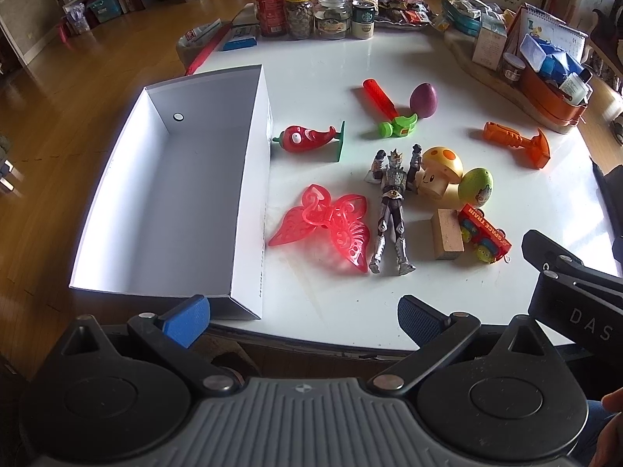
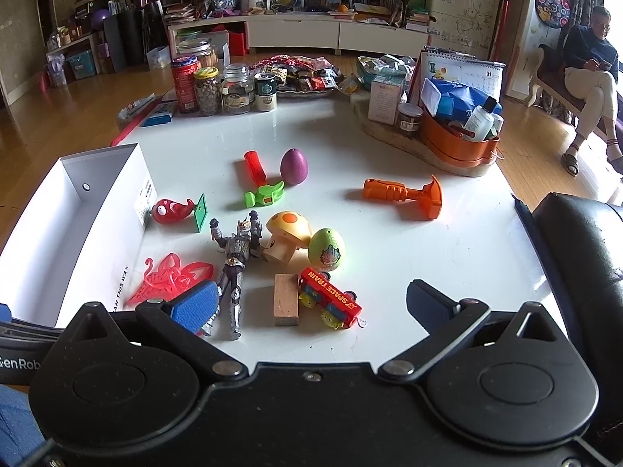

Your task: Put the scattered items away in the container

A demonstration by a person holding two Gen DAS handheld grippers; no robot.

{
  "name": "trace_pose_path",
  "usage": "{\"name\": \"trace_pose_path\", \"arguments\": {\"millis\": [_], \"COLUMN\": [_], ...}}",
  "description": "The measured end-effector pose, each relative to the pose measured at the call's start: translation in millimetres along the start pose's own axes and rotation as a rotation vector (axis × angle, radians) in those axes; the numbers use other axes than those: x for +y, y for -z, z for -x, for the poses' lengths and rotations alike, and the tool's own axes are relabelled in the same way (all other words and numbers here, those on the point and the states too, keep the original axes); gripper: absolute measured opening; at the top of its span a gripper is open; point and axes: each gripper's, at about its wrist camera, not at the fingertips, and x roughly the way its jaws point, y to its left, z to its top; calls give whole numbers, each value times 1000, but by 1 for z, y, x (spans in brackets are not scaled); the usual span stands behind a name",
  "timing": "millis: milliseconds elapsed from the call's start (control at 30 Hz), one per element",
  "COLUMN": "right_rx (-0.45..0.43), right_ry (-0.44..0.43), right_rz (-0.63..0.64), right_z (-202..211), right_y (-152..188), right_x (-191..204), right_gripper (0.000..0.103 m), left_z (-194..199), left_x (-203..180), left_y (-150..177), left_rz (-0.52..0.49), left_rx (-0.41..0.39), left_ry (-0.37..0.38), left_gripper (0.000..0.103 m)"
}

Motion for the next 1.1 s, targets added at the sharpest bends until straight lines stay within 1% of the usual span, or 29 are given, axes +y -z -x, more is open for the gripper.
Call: {"name": "trace_pose_path", "arguments": {"millis": [467, 633, 700, 800, 967, 1100], "right_rx": [16, 28, 36, 56, 119, 143], "right_ry": [3, 7, 9, 5, 12, 11], "right_rz": [-4, -8, -10, -14, -46, -28], "right_z": [-5, -11, -17, -29, -60, -80], "right_y": [1, 3, 7, 13, 23, 27], "right_x": [-7, -15, -22, -34, -52, -59], "right_gripper": [100, 100, 100, 100, 100, 100], "left_z": [-2, -7, -12, -25, -56, -73], "left_x": [-10, -8, -7, -7, -14, -30], "left_y": [0, -1, -1, 1, 0, -3], "left_rz": [-21, -6, -8, -16, -15, -51], "left_rx": [-2, -2, -4, -5, 43, 26], "left_ry": [10, 67, 78, 74, 99, 107], "left_gripper": [102, 102, 102, 102, 102, 102]}}
